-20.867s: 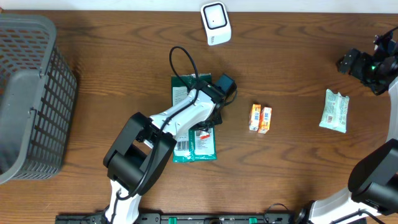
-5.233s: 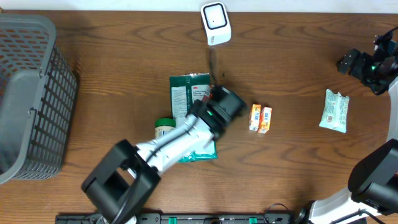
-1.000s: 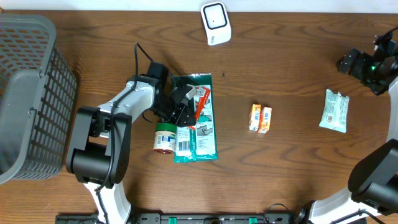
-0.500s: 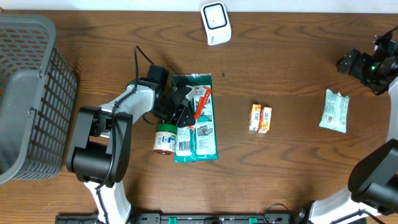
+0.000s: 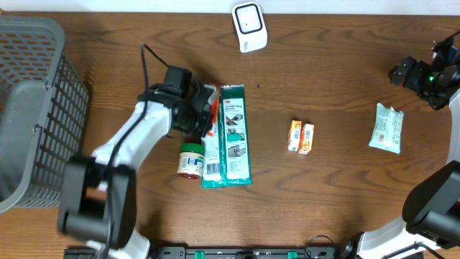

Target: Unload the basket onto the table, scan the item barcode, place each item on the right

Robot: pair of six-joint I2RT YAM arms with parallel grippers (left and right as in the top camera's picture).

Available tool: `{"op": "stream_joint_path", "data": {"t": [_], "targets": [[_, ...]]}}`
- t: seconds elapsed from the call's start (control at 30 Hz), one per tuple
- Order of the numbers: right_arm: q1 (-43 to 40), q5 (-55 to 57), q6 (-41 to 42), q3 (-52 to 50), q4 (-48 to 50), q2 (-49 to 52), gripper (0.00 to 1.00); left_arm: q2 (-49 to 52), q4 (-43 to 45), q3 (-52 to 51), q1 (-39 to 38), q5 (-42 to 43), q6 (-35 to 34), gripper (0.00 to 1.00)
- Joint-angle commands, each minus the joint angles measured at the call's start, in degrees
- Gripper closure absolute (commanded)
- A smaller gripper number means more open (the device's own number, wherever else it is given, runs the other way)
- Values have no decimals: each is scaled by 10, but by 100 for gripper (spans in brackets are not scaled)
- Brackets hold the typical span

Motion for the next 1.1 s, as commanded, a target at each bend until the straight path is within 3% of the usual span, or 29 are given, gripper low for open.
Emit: {"op": "stream_joint_path", "data": {"t": [0.0, 0.27, 0.47, 0.67, 0.83, 0.9, 1.07], "targets": [[-1, 1, -6, -1, 0, 2, 1, -56, -2, 12, -41, -152, -14, 93], [-1, 1, -6, -1, 0, 2, 1, -56, 6, -1, -171, -433, -14, 93], [-1, 1, -6, -1, 0, 2, 1, -54, 16, -4, -221, -519, -25, 93], [-1, 1, -6, -1, -1, 2, 1, -54, 37, -2, -226, -552, -12, 93], [-1, 1, -6, -1, 0, 2, 1, -54, 32, -2, -266, -729, -5, 93], [-1, 1, -6, -1, 0, 2, 1, -55, 48, -2, -276, -726, 6, 93], [-1, 1, -6, -1, -1, 2, 1, -55, 40, -2, -292, -624, 11, 93]]}}
